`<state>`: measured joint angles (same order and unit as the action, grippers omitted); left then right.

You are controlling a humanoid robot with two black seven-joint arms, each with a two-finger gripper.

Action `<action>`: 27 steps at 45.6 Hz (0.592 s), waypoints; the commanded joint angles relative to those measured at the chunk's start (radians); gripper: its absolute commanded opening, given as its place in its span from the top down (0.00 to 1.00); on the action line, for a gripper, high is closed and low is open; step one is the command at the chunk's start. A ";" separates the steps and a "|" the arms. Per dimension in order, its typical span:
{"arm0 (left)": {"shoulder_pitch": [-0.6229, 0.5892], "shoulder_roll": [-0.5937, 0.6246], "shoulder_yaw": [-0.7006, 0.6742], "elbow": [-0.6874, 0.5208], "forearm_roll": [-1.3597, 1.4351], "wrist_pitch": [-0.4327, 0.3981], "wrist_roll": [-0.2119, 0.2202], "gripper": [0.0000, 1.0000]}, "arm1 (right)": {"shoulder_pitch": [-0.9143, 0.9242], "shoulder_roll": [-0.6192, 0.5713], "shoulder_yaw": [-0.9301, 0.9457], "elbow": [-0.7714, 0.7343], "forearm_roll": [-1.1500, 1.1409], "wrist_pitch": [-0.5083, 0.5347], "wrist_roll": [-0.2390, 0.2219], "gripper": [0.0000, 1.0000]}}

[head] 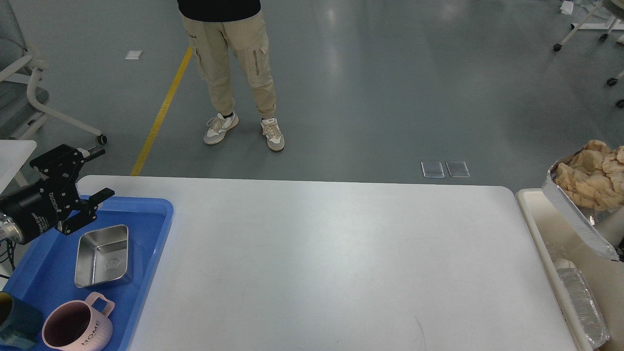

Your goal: Tidy desktop

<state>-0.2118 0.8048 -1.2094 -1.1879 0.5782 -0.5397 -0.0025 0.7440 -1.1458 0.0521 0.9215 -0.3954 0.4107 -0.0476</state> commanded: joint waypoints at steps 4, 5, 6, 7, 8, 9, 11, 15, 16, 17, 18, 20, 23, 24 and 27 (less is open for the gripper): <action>0.000 0.004 -0.001 -0.001 -0.001 0.000 -0.004 0.02 | -0.063 0.011 -0.003 -0.085 0.079 -0.012 -0.002 1.00; 0.000 0.005 -0.001 -0.001 -0.001 0.000 -0.004 0.02 | -0.067 0.012 -0.001 -0.096 0.082 -0.012 -0.002 1.00; 0.000 0.004 -0.001 -0.001 -0.001 0.000 -0.004 0.02 | -0.071 0.012 -0.001 -0.105 0.087 -0.012 -0.002 1.00; 0.000 0.004 -0.001 -0.001 -0.001 0.000 -0.004 0.02 | -0.072 0.014 -0.003 -0.113 0.090 -0.010 -0.002 1.00; 0.000 0.004 -0.001 -0.001 -0.001 0.000 -0.004 0.02 | -0.075 0.014 -0.003 -0.121 0.095 -0.009 -0.002 1.00; 0.000 0.004 -0.001 -0.001 -0.001 0.000 -0.004 0.02 | -0.078 0.014 -0.003 -0.124 0.098 -0.009 -0.002 1.00; 0.000 0.004 -0.001 -0.001 -0.001 -0.002 -0.005 0.02 | -0.087 0.014 -0.003 -0.128 0.110 -0.009 -0.002 1.00; 0.000 0.004 -0.002 -0.001 -0.001 -0.002 -0.005 0.02 | -0.094 0.015 -0.003 -0.135 0.130 -0.013 -0.002 1.00; 0.000 0.004 -0.002 -0.001 -0.001 -0.002 -0.005 0.02 | -0.095 0.014 -0.003 -0.136 0.133 -0.015 -0.002 1.00; 0.000 0.005 -0.002 -0.001 -0.001 -0.002 -0.005 0.02 | -0.097 0.015 -0.003 -0.141 0.135 -0.018 -0.002 1.00; 0.000 0.005 -0.005 -0.001 -0.001 -0.002 -0.005 0.02 | -0.098 0.015 -0.003 -0.145 0.135 -0.021 -0.002 1.00; 0.000 0.005 -0.012 -0.002 -0.001 -0.002 -0.005 0.02 | -0.100 0.018 -0.003 -0.155 0.135 -0.030 -0.002 0.99; 0.000 0.005 -0.019 -0.002 -0.001 -0.005 -0.005 0.02 | -0.104 0.028 -0.005 -0.184 0.135 -0.035 -0.002 0.83; 0.000 0.005 -0.021 -0.002 -0.001 -0.009 -0.005 0.02 | -0.107 0.032 -0.005 -0.191 0.135 -0.035 -0.002 0.77; 0.000 0.008 -0.028 -0.002 -0.001 -0.019 -0.005 0.02 | -0.110 0.044 -0.003 -0.214 0.135 -0.035 -0.002 0.64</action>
<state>-0.2118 0.8098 -1.2269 -1.1903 0.5768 -0.5458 -0.0077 0.6405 -1.1195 0.0481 0.7448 -0.2610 0.3781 -0.0491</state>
